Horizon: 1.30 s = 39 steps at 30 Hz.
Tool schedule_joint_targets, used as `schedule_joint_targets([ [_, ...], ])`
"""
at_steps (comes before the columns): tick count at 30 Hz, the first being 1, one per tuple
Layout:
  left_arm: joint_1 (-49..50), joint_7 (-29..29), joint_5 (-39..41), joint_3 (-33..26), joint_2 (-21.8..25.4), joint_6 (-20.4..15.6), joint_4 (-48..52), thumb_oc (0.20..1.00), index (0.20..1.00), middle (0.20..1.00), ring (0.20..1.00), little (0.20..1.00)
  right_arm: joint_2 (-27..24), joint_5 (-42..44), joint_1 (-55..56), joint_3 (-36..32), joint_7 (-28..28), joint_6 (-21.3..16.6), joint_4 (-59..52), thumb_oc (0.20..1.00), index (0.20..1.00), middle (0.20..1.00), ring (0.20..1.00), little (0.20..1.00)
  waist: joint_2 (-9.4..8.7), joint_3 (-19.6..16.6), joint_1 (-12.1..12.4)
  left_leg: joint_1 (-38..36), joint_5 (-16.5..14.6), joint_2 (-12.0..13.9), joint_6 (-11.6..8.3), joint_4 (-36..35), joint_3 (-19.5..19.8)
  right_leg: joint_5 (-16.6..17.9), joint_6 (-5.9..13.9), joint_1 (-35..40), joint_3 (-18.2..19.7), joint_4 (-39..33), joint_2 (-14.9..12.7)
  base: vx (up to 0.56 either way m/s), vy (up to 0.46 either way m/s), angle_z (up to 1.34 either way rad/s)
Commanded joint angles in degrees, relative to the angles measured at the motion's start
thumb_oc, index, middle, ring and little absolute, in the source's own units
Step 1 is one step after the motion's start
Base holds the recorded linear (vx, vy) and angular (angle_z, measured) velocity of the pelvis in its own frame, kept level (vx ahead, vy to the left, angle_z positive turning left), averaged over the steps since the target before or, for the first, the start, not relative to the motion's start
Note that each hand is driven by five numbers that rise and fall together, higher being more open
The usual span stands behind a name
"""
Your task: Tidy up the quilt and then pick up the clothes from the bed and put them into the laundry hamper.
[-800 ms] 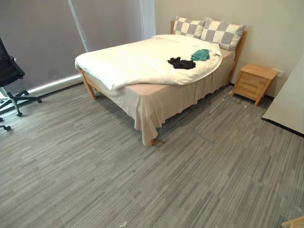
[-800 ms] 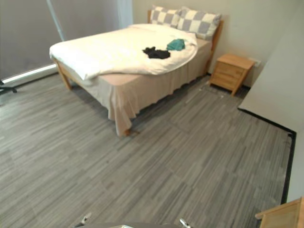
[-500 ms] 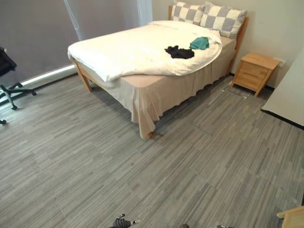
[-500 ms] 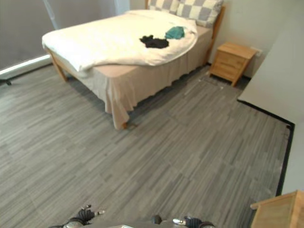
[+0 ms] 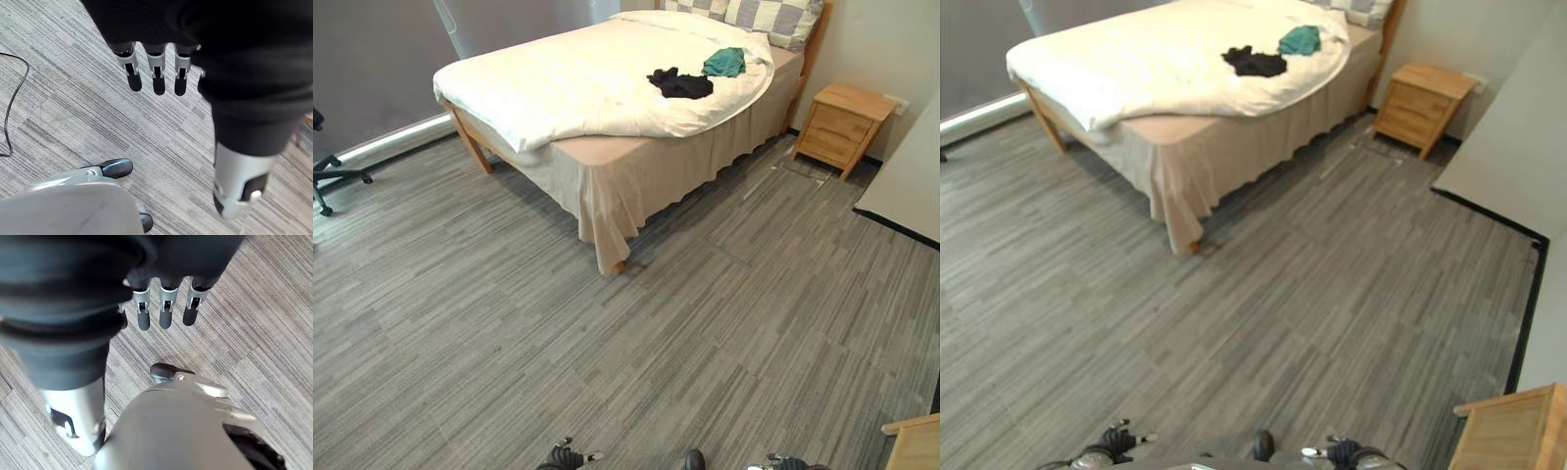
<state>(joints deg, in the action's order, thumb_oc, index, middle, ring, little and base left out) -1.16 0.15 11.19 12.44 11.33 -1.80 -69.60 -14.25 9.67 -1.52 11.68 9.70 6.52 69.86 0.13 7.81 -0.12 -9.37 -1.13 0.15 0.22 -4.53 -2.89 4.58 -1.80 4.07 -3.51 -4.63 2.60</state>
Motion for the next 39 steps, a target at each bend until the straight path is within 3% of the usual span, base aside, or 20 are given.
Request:
schedule_joint_targets([
  [1, -3.0, -0.2, 3.3, -1.0, -0.5, 1.3, -1.9, 1.0, 1.0, 1.0, 1.0, 1.0, -0.2, 1.6, -2.0, 1.6, 1.5, 2.5, 2.1, 1.0, 1.0, 1.0, 1.0, 1.0, -2.72, 0.2, -0.4, 1.7, -2.8, -5.6, 3.17, -0.5, 1.8, -4.9, 5.14, 3.8, 2.3, -0.4, -1.4, 0.01, 0.005, -0.06],
  [5, -3.0, -0.2, 3.4, -1.0, -0.5, 1.4, -1.9, 1.0, 1.0, 1.0, 1.0, 1.0, -0.1, 1.3, -2.0, 1.6, 1.3, 2.5, 2.2, 1.0, 1.0, 1.0, 1.0, 1.0, -2.72, 0.2, -0.4, 1.6, -2.8, -5.6, 3.22, -0.5, 1.9, -4.9, 5.13, 3.9, 2.4, -0.4, -1.3, 0.06, 0.021, -0.01],
  [6, -4.7, 0.4, 4.4, -1.7, 0.6, 3.3, -1.6, 1.0, 1.0, 1.0, 1.0, 1.0, 0.3, 3.9, -3.4, 0.4, -1.4, 4.2, 2.0, 1.0, 1.0, 1.0, 1.0, 1.0, -1.31, 4.3, -1.5, 1.3, -3.5, -4.3, 6.02, 1.0, 0.7, -2.3, 8.5, -10.4, -0.6, 29.2, -4.0, 0.39, 0.066, -0.18],
  [8, -4.7, 0.1, 4.0, -2.3, 0.8, 3.3, -2.0, 1.0, 1.0, 1.0, 1.0, 1.0, 0.0, 4.4, -2.7, -0.5, -1.1, 3.8, 2.2, 1.0, 1.0, 1.0, 1.0, 1.0, -1.41, 6.7, -2.7, -0.3, -5.0, -4.2, 6.0, 2.3, 1.6, 2.4, 10.8, -16.0, 0.3, 35.5, -4.4, 0.47, -0.025, -0.44],
  [11, -3.8, -0.5, 3.4, -2.5, 0.8, 2.8, -1.7, 1.0, 1.0, 1.0, 1.0, 1.0, 0.1, 5.3, -1.7, -0.9, -1.2, 2.5, 2.8, 1.0, 1.0, 1.0, 1.0, 1.0, -2.74, 7.7, -3.8, -2.3, -7.2, -5.6, 4.86, 3.8, 3.1, 3.3, 10.43, -15.3, -0.7, 21.9, -2.8, 0.56, -0.205, 0.28],
  [12, -4.2, -0.7, 2.7, -1.8, 1.0, 2.9, -1.2, 1.0, 1.0, 1.0, 1.0, 1.0, -0.1, 6.4, -1.1, -1.3, -1.4, 2.7, 2.2, 1.0, 1.0, 1.0, 1.0, 1.0, -3.59, 7.9, -4.7, -2.8, -9.4, -6.3, 4.28, 5.3, 3.2, 3.8, 9.79, -16.1, -2.4, 6.4, -4.0, 0.64, -0.264, 0.19],
  [16, -4.8, 0.2, 3.7, -0.3, 0.8, 2.5, -1.4, 1.0, 1.0, 1.0, 1.0, 1.0, 0.0, 5.3, -0.6, -2.2, -1.2, 2.2, 2.0, 1.0, 1.0, 1.0, 1.0, 1.0, -2.36, 9.3, -6.3, -5.4, -12.2, -4.9, 3.66, 7.7, 3.3, 4.7, 9.98, -21.1, -4.3, -0.4, -5.0, 0.63, -0.255, 0.23],
  [18, -4.0, -0.4, 4.1, -0.2, 0.3, 1.3, -1.4, 1.0, 1.0, 1.0, 1.0, 1.0, -0.4, 6.5, 0.4, -2.5, -1.1, 2.0, 2.0, 1.0, 1.0, 1.0, 1.0, 1.0, -1.8, 7.8, -7.3, -9.1, -14.0, -4.3, 1.98, 10.6, 2.9, 4.0, 7.85, -19.4, -5.4, -0.4, -4.6, 0.73, -0.268, 0.12],
  [20, -3.3, 0.0, 5.7, 0.1, 0.2, 1.2, -0.9, 1.0, 1.0, 1.0, 1.0, 1.0, -0.7, 5.9, 0.6, -2.8, -2.0, 3.0, 1.9, 1.0, 1.0, 1.0, 1.0, 1.0, -1.13, 6.8, -7.9, -10.5, -11.3, -3.1, -0.47, 16.1, 1.9, 3.5, 6.53, -17.3, -5.7, -0.4, -4.3, 0.67, -0.248, 0.2],
  [23, -2.5, -0.9, 7.0, -1.0, 0.9, 0.7, 0.5, 1.0, 1.0, 1.0, 1.0, 1.0, -2.5, 0.0, 0.6, -2.3, -1.5, 0.8, 3.2, 1.0, 1.0, 1.0, 1.0, 1.0, -1.46, 5.7, -6.9, -5.1, 1.5, -0.6, -4.0, 36.2, 2.0, 1.0, 2.93, -11.3, -4.1, 0.4, -3.3, 0.79, -0.372, 0.22],
  [24, -2.6, -1.1, 6.0, -1.4, 0.8, 0.7, 0.8, 1.0, 1.0, 1.0, 1.0, 1.0, -2.8, 0.1, 0.6, -2.0, -1.4, 0.4, 3.0, 1.0, 1.0, 1.0, 1.0, 1.0, -2.65, 6.1, -5.7, 1.2, 1.1, -1.4, -3.43, 44.4, 1.6, 0.3, 2.43, -8.7, -3.0, 0.0, -3.8, 0.5, -0.263, 0.03],
  [25, -2.6, -1.1, 6.0, -1.4, 0.8, 0.7, 0.8, 1.0, 1.0, 1.0, 1.0, 1.0, -2.8, 0.1, 0.6, -2.0, -1.4, 0.4, 3.1, 1.0, 1.0, 1.0, 1.0, 1.0, -2.53, 6.1, -5.7, 1.4, 0.9, -1.3, -3.44, 44.7, 1.7, 0.3, 2.42, -8.8, -3.0, 0.1, -3.7, 0.53, -0.245, -0.13],
  [26, -3.0, -1.9, 4.1, -2.3, 0.7, 0.8, 0.9, 1.0, 1.0, 1.0, 1.0, 1.0, -3.2, 0.8, 0.2, -1.6, -2.1, -0.6, 2.7, 1.0, 1.0, 1.0, 1.0, 1.0, -3.75, 7.2, -3.0, 11.2, -2.2, -2.3, -1.58, 47.5, 0.4, -1.0, 2.26, -4.0, -1.8, -0.1, -3.8, 0.5, -0.175, -0.3],
  [29, -2.7, -2.9, 3.6, -3.0, 0.3, -1.5, -0.2, 1.0, 1.0, 1.0, 1.0, 1.0, -3.9, 1.0, -1.5, -2.0, -1.5, -2.6, 1.6, 1.0, 1.0, 1.0, 1.0, 1.0, -4.31, 8.5, 0.8, 18.2, -3.5, -4.8, 0.64, 30.4, -3.4, -3.3, 3.01, 2.7, 0.3, -0.4, -3.3, 0.68, -0.048, -0.57],
  [31, -2.0, -1.8, 4.5, -2.9, -0.4, -3.0, -0.2, 1.0, 1.0, 1.0, 1.0, 1.0, -4.0, 0.2, -2.4, -2.4, -0.1, -2.9, 0.9, 1.0, 1.0, 1.0, 1.0, 1.0, -3.06, 8.6, 2.1, 19.8, 0.6, -3.8, -0.04, 13.9, -8.2, -6.2, 3.05, 6.0, 0.9, 0.2, -1.3, 0.6, 0.036, -0.67],
  [33, -2.6, -1.2, 4.2, -3.1, -0.4, -2.2, 0.3, 1.0, 1.0, 1.0, 1.0, 1.0, -3.6, 0.6, -2.3, -2.7, -0.1, -3.5, 1.0, 1.0, 1.0, 1.0, 1.0, 1.0, -2.96, 8.2, 1.7, 18.5, 0.7, -1.6, 0.07, 11.5, -16.7, -10.9, 2.97, 9.4, -2.3, 2.6, -0.7, 0.67, -0.01, -0.41],
  [36, -3.2, 0.5, 4.0, -4.2, 0.0, 0.2, 1.3, 1.0, 1.0, 1.0, 1.0, 1.0, -2.5, 1.3, -3.4, -1.5, -1.3, -2.5, 0.0, 1.0, 1.0, 1.0, 1.0, 1.0, -3.1, 6.7, 2.6, 16.4, -0.7, -2.0, 1.69, 10.3, -18.5, -14.4, 4.0, 10.1, -5.7, 12.2, -1.4, 0.49, -0.007, 0.45],
  [37, -3.4, 0.6, 3.9, -4.3, 0.2, 0.5, 1.4, 1.0, 1.0, 1.0, 1.0, 1.0, -2.3, 1.5, -3.7, -1.3, -1.6, -2.4, 0.0, 1.0, 1.0, 1.0, 1.0, 1.0, -3.06, 6.7, 2.5, 15.7, -0.9, -1.5, 2.07, 10.5, -19.5, -14.4, 4.76, 9.1, -7.0, 16.7, -2.2, 0.5, 0.039, 0.04],
  [38, -3.8, 1.1, 6.6, -4.4, 0.7, 0.0, 1.4, 1.0, 1.0, 1.0, 1.0, 1.0, -1.9, 2.1, -4.4, -0.8, -2.2, -4.5, -0.5, 1.0, 1.0, 1.0, 1.0, 1.0, -1.66, 7.0, 1.7, 13.3, -0.1, -1.0, 3.75, 8.8, -16.8, -8.3, 7.87, -2.3, -6.9, 33.1, -3.2, 0.48, -0.016, 0.0],
  [39, -4.0, 1.4, 7.8, -3.9, 0.9, -0.3, 1.6, 1.0, 1.0, 1.0, 1.0, 1.0, -1.8, 1.6, -4.3, -0.8, -2.6, -4.8, -0.7, 1.0, 1.0, 1.0, 1.0, 1.0, -1.1, 7.4, 1.1, 11.8, -0.5, -0.8, 4.1, 7.9, -15.5, -8.4, 7.93, -4.9, -7.0, 34.8, -4.0, 0.53, -0.107, -0.03],
])
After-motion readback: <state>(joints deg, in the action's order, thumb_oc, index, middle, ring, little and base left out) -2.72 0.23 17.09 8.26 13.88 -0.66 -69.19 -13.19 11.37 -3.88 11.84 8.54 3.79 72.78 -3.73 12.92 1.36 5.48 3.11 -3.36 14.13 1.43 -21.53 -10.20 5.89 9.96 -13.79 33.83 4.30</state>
